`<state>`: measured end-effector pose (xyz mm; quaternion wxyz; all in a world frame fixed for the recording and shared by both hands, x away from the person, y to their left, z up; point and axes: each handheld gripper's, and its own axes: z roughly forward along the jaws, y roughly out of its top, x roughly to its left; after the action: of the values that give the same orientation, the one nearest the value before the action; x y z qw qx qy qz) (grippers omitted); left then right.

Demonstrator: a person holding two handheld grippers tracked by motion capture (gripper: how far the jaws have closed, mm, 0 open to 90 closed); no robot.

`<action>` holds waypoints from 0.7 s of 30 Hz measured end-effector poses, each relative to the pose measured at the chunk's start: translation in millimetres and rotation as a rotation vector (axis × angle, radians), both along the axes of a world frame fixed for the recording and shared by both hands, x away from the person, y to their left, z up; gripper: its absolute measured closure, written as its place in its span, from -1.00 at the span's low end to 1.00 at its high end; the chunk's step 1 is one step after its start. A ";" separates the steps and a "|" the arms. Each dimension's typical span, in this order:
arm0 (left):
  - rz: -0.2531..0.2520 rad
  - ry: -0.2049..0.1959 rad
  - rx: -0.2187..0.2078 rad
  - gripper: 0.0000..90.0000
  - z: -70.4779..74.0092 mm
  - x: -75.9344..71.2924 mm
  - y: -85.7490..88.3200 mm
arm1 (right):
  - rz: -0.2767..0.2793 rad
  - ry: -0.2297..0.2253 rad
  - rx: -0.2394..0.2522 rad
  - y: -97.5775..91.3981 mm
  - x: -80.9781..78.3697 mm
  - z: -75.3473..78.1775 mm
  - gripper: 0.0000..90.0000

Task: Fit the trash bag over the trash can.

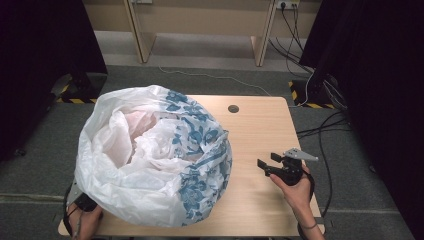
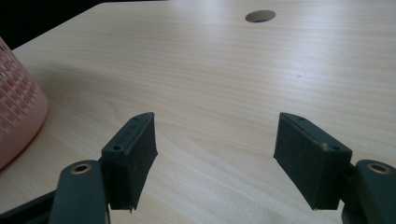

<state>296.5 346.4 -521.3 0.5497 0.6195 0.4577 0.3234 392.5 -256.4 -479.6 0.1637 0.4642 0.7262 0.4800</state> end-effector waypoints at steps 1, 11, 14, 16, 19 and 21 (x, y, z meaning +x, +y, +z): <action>0.000 0.000 0.000 -0.64 0.0 0.0 0.0 | -0.002 -0.001 0.000 -0.6 -0.3 -2.5 -0.33; -0.001 0.001 0.002 -0.64 0.0 0.0 -0.1 | -0.027 -0.011 -0.002 -6.0 -1.7 -19.6 -0.33; -0.001 0.001 0.003 -0.64 0.1 0.1 -0.1 | -0.035 -0.020 0.000 -7.2 -1.7 -23.0 -0.33; -0.002 0.001 0.003 -0.64 0.1 0.1 -0.1 | -0.039 -0.023 -0.001 -7.9 -1.4 -24.9 -0.33; -0.001 0.001 0.003 -0.64 0.1 0.1 -0.1 | -0.041 -0.029 -0.002 -8.0 -1.0 -27.6 -0.33; -0.002 0.001 0.003 -0.64 0.1 0.0 -0.1 | -0.044 -0.032 0.001 -8.1 -1.1 -29.6 -0.33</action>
<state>296.5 346.2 -521.3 0.5489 0.6209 0.4569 0.3232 391.4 -264.5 -509.2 0.1857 0.4725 0.7128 0.4839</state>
